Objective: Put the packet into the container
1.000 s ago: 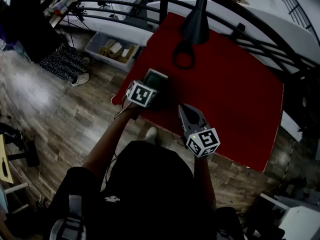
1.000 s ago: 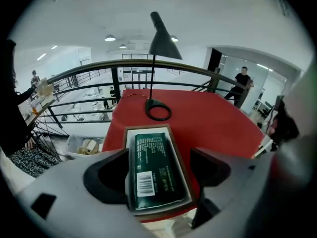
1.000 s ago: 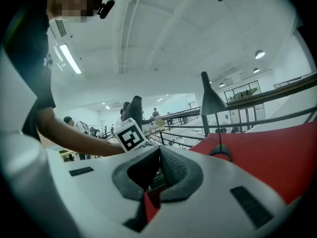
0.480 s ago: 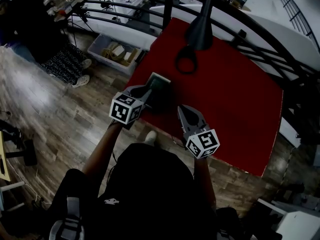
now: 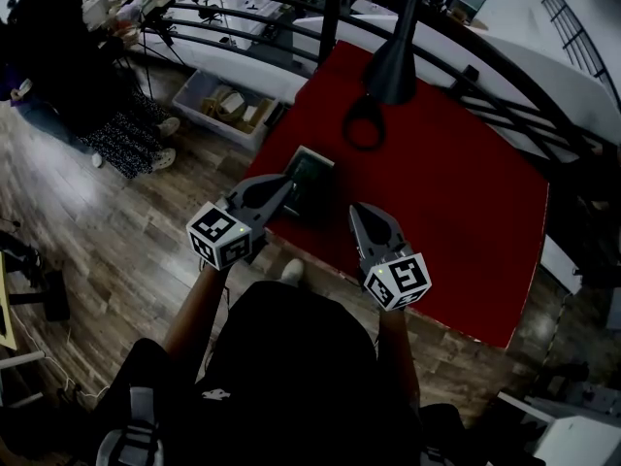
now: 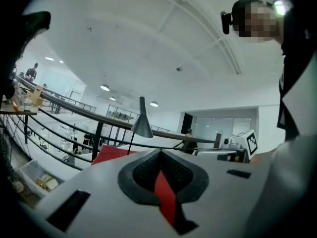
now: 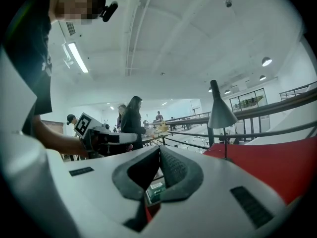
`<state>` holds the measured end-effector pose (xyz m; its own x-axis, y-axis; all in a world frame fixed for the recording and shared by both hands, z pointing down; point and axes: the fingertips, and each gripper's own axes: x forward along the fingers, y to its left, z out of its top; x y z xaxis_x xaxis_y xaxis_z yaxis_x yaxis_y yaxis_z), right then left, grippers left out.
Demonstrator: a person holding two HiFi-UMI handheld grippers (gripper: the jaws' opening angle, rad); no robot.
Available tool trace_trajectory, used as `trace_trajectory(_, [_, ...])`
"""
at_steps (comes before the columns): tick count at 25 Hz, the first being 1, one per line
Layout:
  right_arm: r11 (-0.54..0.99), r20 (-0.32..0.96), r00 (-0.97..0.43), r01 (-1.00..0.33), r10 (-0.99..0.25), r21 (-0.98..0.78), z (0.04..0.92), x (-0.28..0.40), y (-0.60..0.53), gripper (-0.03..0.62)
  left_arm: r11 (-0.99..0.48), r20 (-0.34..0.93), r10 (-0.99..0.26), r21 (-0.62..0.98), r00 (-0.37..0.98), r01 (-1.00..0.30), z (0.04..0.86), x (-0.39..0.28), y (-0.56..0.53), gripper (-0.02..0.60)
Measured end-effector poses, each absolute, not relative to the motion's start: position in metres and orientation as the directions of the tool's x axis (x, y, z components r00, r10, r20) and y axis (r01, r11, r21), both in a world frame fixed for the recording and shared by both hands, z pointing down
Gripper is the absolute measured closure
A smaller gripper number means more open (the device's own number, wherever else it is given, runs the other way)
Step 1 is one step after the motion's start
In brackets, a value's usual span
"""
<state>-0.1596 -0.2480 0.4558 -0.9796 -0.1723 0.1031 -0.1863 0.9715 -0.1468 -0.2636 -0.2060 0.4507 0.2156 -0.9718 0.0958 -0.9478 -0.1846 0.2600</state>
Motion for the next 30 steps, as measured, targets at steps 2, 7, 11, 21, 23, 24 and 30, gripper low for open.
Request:
trace_trajectory(2, [0.971, 0.095, -0.979, -0.191, -0.179, -0.142, 0.452, -0.159, -0.248, 0.572, -0.211, 0.044, -0.973, 0.249, 0.228, -0.945, 0.439, -0.259, -0.201, 0.572])
trace_trajectory(7, [0.974, 0.076, -0.980, -0.193, -0.185, -0.115, 0.437, -0.160, -0.246, 0.572, -0.233, -0.007, -0.971, 0.270, 0.240, -0.934, 0.430, -0.255, -0.191, 0.572])
trace_trajectory(11, [0.975, 0.071, -0.978, -0.200, -0.194, -0.101, 0.432, -0.159, -0.245, 0.572, -0.209, -0.014, -0.977, 0.229, 0.211, -0.951, 0.430, -0.259, -0.187, 0.572])
trace_trajectory(21, [0.975, 0.095, -0.973, -0.217, -0.211, -0.056, 0.442, -0.161, -0.244, 0.572, -0.203, 0.015, -0.978, 0.153, 0.208, -0.967, 0.437, -0.254, -0.183, 0.572])
trace_trajectory(23, [0.974, 0.097, -0.973, -0.218, -0.212, -0.059, 0.441, -0.162, -0.244, 0.572, -0.204, 0.017, -0.978, 0.156, 0.209, -0.966, 0.437, -0.254, -0.183, 0.572])
trace_trajectory(24, [0.974, 0.097, -0.972, -0.218, -0.212, -0.061, 0.441, -0.162, -0.244, 0.572, -0.205, 0.017, -0.978, 0.157, 0.210, -0.966, 0.436, -0.254, -0.183, 0.572])
trace_trajectory(30, [0.976, 0.103, -0.974, -0.211, -0.204, -0.057, 0.442, -0.162, -0.242, 0.572, -0.202, 0.024, -0.978, 0.167, 0.209, -0.965, 0.441, -0.255, -0.183, 0.572])
